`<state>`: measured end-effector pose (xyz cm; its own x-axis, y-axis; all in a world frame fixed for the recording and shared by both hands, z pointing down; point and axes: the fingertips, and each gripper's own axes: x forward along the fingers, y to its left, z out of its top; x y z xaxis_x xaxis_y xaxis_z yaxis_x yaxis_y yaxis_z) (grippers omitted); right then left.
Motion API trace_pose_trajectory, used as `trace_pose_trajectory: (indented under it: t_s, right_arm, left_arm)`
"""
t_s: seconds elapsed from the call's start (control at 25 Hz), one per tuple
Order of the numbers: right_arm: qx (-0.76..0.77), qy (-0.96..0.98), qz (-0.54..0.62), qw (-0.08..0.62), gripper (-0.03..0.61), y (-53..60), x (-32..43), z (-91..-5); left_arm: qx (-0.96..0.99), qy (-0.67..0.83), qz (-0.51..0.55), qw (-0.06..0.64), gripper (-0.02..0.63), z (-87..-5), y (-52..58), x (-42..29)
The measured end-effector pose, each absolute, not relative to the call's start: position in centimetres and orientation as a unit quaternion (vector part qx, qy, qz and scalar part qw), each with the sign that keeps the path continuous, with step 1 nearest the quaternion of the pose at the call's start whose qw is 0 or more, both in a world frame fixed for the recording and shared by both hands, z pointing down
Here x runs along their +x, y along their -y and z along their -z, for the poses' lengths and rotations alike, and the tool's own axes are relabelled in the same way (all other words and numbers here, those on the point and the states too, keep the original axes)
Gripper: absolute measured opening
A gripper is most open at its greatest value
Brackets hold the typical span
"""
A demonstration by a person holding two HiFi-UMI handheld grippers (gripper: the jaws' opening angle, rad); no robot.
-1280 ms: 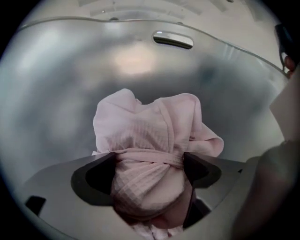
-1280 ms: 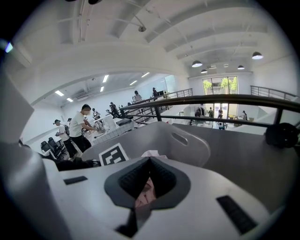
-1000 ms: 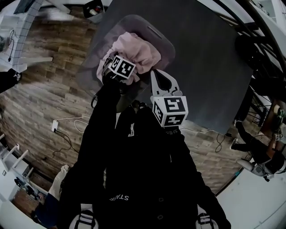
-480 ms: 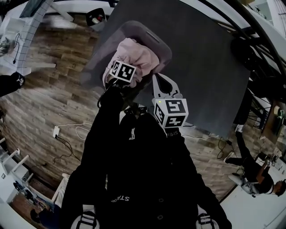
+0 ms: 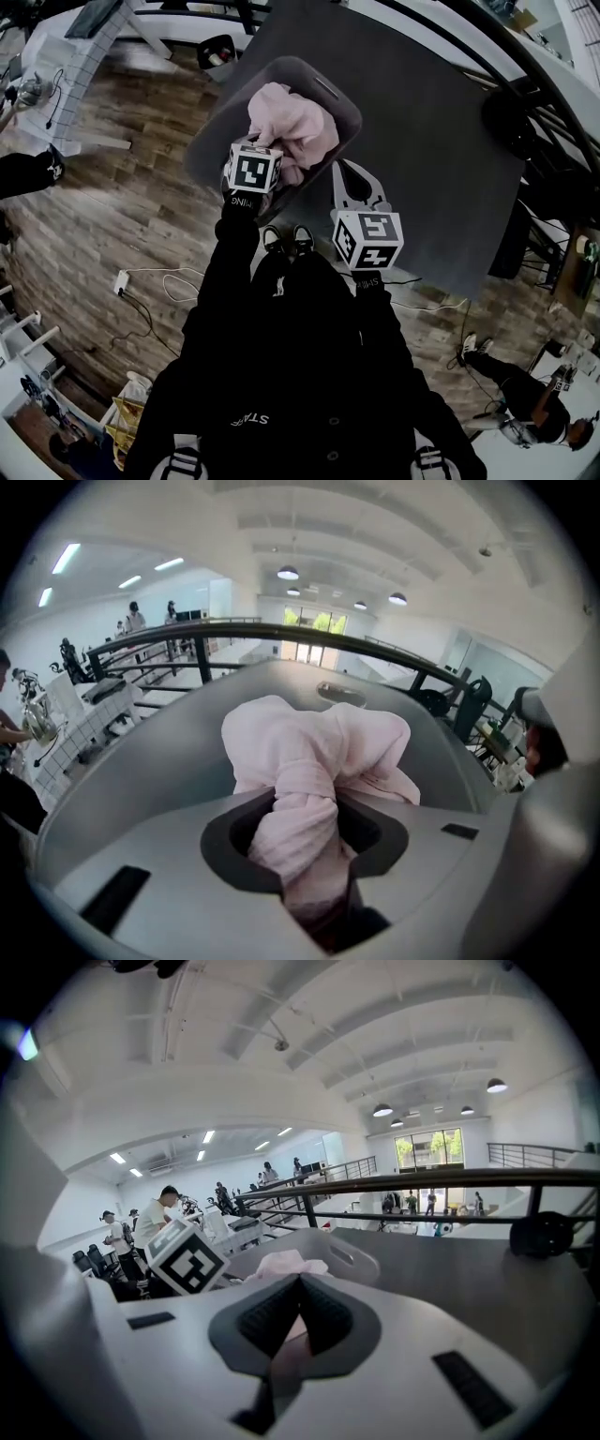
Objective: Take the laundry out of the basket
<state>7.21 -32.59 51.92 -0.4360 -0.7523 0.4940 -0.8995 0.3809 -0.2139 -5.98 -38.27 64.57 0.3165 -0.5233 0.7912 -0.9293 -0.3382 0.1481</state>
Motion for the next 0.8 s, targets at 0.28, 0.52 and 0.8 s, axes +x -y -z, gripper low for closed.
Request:
trace_pose_trajectory:
  t_s: [0.28, 0.52, 0.8]
  right_arm:
    - [0.507, 0.827, -0.198, 0.138, 0.015, 32.2, 6.9, -48.9]
    - [0.509, 0.837, -0.164, 0.117, 0.015, 32.2, 6.3, -45.6]
    - [0.515, 0.844, -0.123, 0.091, 0.015, 31.9, 6.0, -41.6]
  left_arm:
    - [0.765, 0.536, -0.232, 0.271, 0.133, -56.1, 38.1, -7.4]
    - [0.769, 0.573, -0.164, 0.230, 0.133, -50.1, 37.0, -8.4]
    - [0.771, 0.605, -0.095, 0.175, 0.132, -43.2, 35.4, -9.4]
